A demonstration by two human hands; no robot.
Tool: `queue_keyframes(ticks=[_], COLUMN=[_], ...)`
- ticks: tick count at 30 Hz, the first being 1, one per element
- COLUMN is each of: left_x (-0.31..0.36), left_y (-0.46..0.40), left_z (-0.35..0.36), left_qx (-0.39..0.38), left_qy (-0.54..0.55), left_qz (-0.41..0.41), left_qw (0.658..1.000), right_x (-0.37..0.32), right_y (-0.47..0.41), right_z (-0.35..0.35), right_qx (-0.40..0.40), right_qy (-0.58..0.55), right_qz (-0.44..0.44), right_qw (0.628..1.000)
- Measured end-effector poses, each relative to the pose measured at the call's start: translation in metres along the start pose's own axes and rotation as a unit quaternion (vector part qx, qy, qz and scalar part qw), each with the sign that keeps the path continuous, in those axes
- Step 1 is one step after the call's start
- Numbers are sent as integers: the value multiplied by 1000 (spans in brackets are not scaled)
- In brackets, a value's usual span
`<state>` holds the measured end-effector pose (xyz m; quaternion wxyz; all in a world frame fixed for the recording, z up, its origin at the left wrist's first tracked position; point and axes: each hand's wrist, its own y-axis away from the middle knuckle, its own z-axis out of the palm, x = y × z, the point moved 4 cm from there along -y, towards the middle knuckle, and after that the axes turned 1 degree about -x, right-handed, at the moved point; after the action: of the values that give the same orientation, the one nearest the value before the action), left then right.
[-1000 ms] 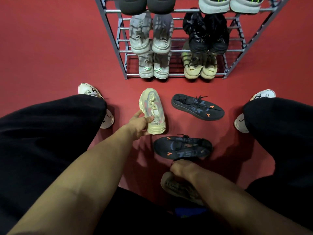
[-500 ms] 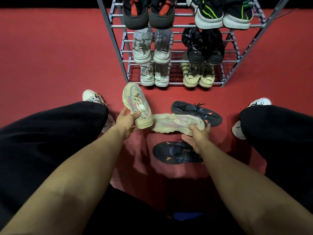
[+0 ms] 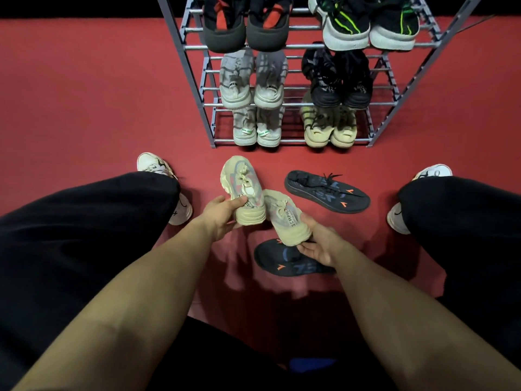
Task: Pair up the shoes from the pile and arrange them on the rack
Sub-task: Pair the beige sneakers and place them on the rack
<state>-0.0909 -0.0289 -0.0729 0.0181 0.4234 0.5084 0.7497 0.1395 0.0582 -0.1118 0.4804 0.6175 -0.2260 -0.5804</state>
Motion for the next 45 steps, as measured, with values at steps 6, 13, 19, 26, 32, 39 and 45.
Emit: queue_keyframes(ticks=[6, 13, 19, 26, 32, 39, 45], left_x=[13, 61, 91, 115, 150, 227, 297], left_y=[3, 31, 84, 158, 201, 207, 194], left_z=[6, 15, 16, 25, 39, 92, 182], left_qx=[-53, -104, -143, -162, -174, -178, -199], left_qy=[-23, -98, -91, -46, 1, 30, 44], left_qz=[-16, 32, 78, 175, 230, 287, 298], left_qw=[998, 989, 982, 970, 957, 941, 933], right_x=[-11, -85, -143, -151, -190, -279, -376], right_y=[13, 45, 112, 188, 240, 267, 249], right_z=[18, 20, 36, 40, 32, 29, 4], right_qx=[-66, -11, -44, -110, -119, -73, 12], right_qy=[-6, 51, 79, 48, -27, -61, -74], right_qz=[-1, -86, -147, -207, -290, -372, -402], right_qw=[998, 995, 985, 971, 949, 923, 913])
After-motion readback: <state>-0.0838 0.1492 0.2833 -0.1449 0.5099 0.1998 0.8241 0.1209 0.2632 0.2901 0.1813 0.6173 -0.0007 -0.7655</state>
